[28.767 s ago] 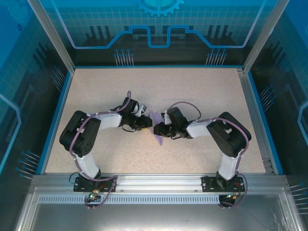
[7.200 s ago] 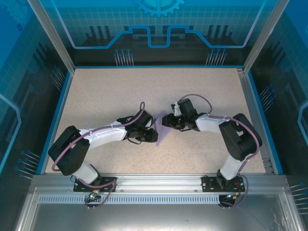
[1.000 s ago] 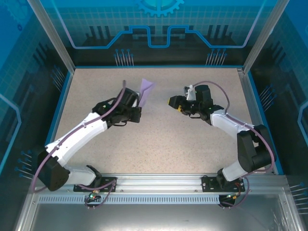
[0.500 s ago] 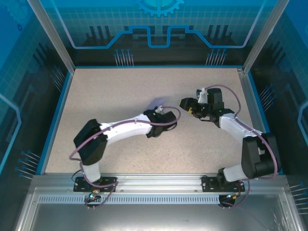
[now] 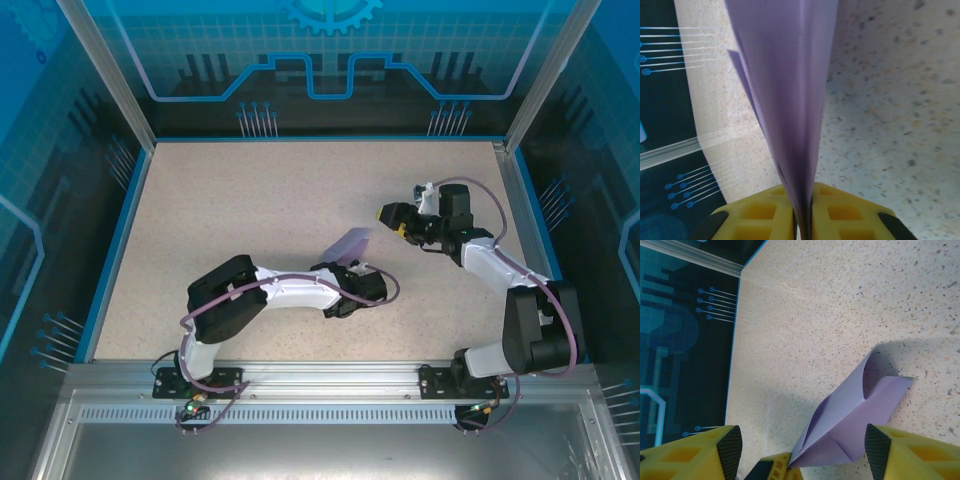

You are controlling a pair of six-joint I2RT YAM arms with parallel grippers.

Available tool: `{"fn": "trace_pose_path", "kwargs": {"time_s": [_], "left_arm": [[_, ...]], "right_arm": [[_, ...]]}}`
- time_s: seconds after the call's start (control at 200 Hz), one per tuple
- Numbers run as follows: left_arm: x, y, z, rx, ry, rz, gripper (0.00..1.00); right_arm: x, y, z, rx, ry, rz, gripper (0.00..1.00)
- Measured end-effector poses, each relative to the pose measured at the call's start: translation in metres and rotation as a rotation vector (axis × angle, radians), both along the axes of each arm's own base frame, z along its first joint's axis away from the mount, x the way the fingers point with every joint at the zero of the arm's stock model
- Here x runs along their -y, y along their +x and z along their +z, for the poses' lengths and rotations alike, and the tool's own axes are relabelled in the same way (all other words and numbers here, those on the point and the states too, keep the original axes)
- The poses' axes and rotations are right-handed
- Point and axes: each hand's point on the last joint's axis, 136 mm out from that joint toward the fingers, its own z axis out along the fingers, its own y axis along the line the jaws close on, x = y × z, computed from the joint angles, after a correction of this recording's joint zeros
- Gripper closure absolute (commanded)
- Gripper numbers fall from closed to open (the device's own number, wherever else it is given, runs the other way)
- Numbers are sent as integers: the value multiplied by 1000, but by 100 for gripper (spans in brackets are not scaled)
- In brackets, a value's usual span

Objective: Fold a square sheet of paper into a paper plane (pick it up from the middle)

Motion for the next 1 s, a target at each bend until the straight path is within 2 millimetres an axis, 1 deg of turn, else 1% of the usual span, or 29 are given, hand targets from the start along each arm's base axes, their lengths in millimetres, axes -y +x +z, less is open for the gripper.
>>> {"fn": "trace_pose_path", "kwargs": {"time_s": [0.14,0.235,0.27,0.36,0.43,0.535,0.66,0.735,0.845,0.925,1.0], "left_arm": [[8,-4,-9,-39,-35,-25,64],[12,-9,-18,-78,-67,-30,48],[13,-12,-21,-99,-77,-35,44],[17,-21,-26,-165,-125,-43,39],[22,-26,-23,-213,-192,-37,35],[28,-30,-9,-270,-315,-22,32],[37,-34,18,-359,-523,10,31],[38,-34,36,-413,-651,42,31],[26,-29,60,-455,-820,119,30],[10,-27,73,-461,-919,192,29],[-7,-25,80,-457,-1002,276,29]], "right_arm": [[-2,1,-5,-8,8,12,33],[-4,1,-12,-31,11,20,34],[-4,1,-16,-41,10,22,34],[-8,0,-22,-60,7,32,35],[-14,-3,-27,-73,3,50,35],[-22,-7,-33,-90,-4,76,36],[-33,-12,-38,-104,-17,106,37],[-40,-15,-36,-101,-22,125,38],[-51,-17,-32,-87,-39,154,40],[-64,-23,-30,-76,-48,189,44],[-75,-30,-30,-79,-70,217,51]]}}
